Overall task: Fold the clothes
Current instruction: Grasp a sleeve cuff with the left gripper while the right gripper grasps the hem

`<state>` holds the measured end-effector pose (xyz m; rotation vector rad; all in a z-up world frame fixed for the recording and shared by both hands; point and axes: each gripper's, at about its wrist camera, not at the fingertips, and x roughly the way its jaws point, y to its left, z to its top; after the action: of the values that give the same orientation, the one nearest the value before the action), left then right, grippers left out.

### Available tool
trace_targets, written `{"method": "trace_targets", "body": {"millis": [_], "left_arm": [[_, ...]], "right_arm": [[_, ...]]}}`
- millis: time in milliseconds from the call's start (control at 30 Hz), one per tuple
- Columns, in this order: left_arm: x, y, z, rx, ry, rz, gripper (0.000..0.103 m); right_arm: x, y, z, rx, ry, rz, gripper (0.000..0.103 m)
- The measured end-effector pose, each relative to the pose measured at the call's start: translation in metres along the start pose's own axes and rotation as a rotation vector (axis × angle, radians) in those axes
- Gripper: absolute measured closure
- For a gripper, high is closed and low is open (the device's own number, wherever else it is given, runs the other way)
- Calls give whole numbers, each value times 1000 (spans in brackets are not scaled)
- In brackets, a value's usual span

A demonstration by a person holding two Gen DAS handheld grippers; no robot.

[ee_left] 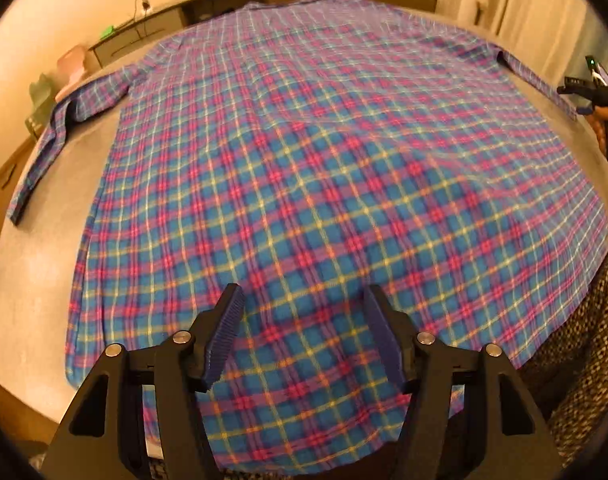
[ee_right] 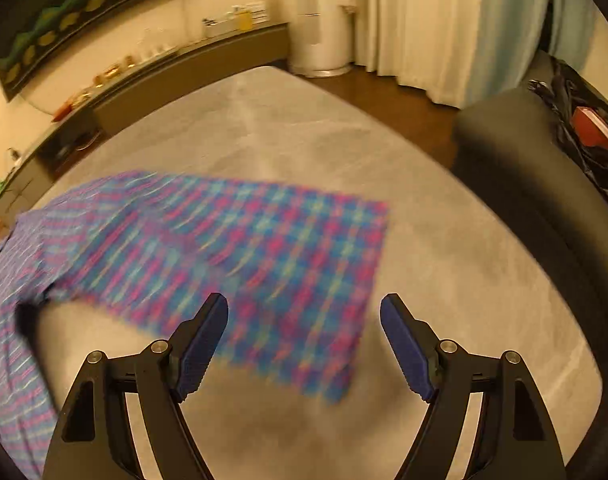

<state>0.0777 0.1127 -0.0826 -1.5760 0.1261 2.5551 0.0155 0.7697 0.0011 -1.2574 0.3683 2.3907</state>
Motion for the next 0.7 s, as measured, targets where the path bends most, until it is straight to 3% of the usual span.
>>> {"method": "trace_targets", "body": {"millis": [100,200,233,267,333,367,567,700], "left_arm": [[-11,-7,20,-29,-6,-39,33],[-23,-14,40,-59,-12,-77,35],[-27,-17,47,-69,-14,-90,35],[-31,-19,53,-79,-17,-103,35],[-38,-24,66,-98,-21,-129,34],[-42,-26,73,-108,-23,-142,34],[-54,-139,218,-31,-121,-417,31],[-10,-219,292,25,-92,-533,29]], "right_arm": [[14,0,3,-31,15,-46,23],[8,10,-2,-78,-8,-60,24],[8,16,0,-79,-8,-47,39],[11,24,5,-97,-15,-36,68],[-3,33,-1,-89,1,24,93],[-11,37,-4,-84,10,55,94],[-81,43,-19,152,-18,554,97],[-109,64,-27,192,-38,793,97]]}}
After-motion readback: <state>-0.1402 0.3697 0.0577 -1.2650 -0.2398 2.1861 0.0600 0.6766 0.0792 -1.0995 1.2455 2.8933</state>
